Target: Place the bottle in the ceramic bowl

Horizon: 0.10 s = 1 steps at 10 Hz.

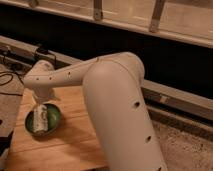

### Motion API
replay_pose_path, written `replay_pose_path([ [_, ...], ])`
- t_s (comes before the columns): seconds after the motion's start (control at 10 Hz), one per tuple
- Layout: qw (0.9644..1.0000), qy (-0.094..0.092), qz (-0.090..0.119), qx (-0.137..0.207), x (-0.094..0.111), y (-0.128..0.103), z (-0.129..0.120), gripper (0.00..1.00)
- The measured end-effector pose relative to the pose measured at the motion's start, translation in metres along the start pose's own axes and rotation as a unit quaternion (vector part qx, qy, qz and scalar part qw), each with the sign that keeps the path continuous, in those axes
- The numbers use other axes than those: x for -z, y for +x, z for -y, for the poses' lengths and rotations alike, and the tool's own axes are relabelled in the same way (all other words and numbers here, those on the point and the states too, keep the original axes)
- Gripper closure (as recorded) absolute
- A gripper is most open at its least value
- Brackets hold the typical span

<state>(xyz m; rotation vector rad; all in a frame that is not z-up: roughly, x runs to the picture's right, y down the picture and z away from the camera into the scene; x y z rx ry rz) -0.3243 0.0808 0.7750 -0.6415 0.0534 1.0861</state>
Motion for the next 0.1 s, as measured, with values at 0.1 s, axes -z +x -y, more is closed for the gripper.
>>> replay_pose_path([
  [0.1, 1.0, 0.0, 0.0, 0.0, 0.0, 0.0, 0.0001, 0.2],
])
